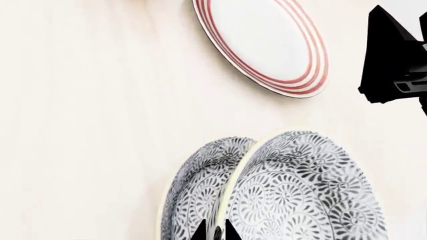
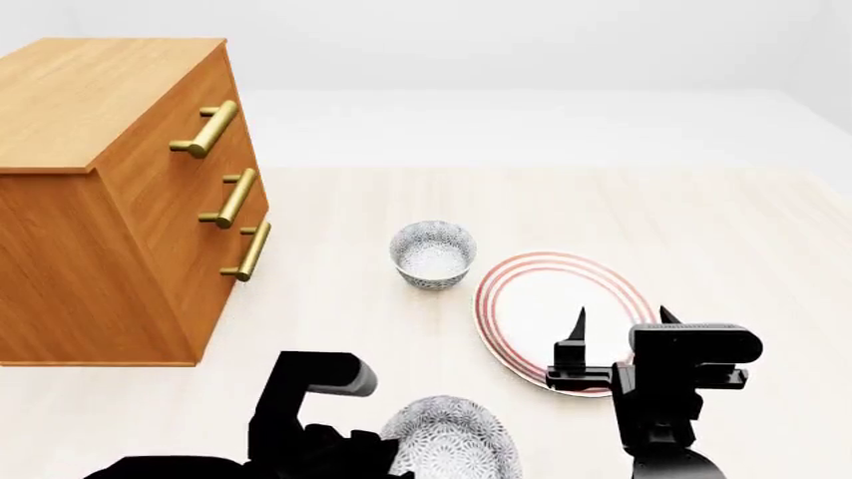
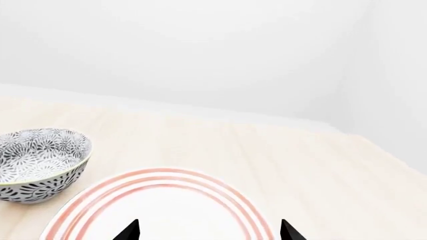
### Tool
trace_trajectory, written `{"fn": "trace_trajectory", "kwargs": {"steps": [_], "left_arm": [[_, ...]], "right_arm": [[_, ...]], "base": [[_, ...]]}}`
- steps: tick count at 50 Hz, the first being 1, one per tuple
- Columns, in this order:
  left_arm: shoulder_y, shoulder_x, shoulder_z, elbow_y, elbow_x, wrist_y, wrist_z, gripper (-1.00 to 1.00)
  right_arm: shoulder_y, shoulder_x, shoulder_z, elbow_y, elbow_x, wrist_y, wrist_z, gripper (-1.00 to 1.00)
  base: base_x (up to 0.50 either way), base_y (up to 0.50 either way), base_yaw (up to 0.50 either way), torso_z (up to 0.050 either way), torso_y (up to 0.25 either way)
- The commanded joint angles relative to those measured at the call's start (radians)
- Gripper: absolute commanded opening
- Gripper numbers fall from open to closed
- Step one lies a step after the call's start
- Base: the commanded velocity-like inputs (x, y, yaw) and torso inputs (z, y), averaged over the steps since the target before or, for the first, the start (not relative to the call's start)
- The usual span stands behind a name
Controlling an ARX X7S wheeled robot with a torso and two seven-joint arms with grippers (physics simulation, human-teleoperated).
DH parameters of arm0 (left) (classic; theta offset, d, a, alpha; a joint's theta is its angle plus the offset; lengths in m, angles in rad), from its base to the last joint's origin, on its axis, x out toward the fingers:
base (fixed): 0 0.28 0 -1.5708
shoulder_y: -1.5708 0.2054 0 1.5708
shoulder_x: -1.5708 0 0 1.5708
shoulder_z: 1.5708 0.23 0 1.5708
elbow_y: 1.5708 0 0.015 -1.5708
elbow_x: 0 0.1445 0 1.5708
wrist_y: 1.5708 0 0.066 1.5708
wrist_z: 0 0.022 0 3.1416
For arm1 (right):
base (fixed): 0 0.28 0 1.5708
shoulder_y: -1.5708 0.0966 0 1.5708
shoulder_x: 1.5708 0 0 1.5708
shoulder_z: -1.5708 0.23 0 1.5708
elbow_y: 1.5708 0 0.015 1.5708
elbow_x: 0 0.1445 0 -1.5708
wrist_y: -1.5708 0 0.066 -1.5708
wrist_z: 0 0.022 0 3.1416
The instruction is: Stack the bowl in the middle on the bowl at the back.
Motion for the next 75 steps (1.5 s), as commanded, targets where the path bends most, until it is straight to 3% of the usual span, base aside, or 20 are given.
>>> {"fn": "trace_trajectory", "kwargs": {"steps": [1, 20, 21, 42, 65, 69, 75], "left_arm": [[-0.001, -0.002, 0.018, -0.006, 0.007, 0.011, 0.021, -1.0], [-0.003, -0.016, 0.033, 0.01, 0.01, 0.027, 0.038, -1.0], [-0.003, -0.017, 0.033, 0.012, 0.01, 0.028, 0.04, 1.0], [-0.009, -0.034, 0.043, 0.042, 0.013, 0.045, 0.062, 1.0], [-0.06, -0.108, -0.112, 0.24, -0.141, 0.143, 0.078, 1.0], [-0.076, -0.109, -0.152, 0.26, -0.094, 0.151, 0.122, 1.0], [-0.075, -0.08, -0.186, 0.322, 0.168, 0.166, 0.263, 1.0]], "right_arm": [[0.001, 0.002, -0.003, 0.006, 0.004, -0.004, 0.003, 1.0], [0.002, 0.006, -0.007, 0.013, 0.009, -0.01, 0.009, 1.0], [0.002, 0.006, -0.007, 0.012, 0.01, -0.01, 0.009, 1.0], [-0.001, 0.011, -0.011, 0.014, 0.017, -0.015, 0.016, 1.0], [-0.004, 0.021, -0.015, -0.004, 0.024, -0.007, 0.024, 1.0], [-0.007, 0.023, -0.013, -0.02, 0.026, 0.0, 0.028, 1.0], [-0.012, 0.03, -0.013, -0.062, 0.025, 0.021, 0.038, 1.0]], "base": [[0.0, 0.0, 0.0, 0.0, 0.0], [0.0, 0.0, 0.0, 0.0, 0.0], [0.0, 0.0, 0.0, 0.0, 0.0], [0.0, 0.0, 0.0, 0.0, 0.0], [0.0, 0.0, 0.0, 0.0, 0.0], [0.0, 0.0, 0.0, 0.0, 0.0], [0.0, 0.0, 0.0, 0.0, 0.0]]}}
